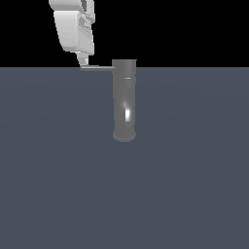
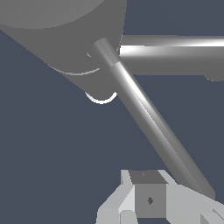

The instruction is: Turn on the faucet by rotating a designated handle.

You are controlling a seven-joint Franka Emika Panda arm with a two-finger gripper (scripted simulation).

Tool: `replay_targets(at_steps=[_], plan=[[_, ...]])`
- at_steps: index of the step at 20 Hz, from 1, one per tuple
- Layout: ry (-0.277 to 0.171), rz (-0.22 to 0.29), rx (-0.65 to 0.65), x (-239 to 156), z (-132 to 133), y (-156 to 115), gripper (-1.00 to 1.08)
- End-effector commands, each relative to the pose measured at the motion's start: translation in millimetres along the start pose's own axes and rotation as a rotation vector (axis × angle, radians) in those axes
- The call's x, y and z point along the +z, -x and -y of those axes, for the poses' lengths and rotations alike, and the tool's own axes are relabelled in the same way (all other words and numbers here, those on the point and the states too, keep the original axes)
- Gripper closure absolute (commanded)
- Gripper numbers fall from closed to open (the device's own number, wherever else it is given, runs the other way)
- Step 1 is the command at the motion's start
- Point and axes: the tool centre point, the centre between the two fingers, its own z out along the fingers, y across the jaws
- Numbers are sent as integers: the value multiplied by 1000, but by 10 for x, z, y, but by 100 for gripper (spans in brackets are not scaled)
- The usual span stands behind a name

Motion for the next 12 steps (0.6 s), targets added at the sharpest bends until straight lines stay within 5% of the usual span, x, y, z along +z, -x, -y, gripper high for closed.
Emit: replay_targets(at_steps=[1,12], plan=[[4,-1,-2,0,-61,5,108],[1,-1,0,0,-262,-257,108]])
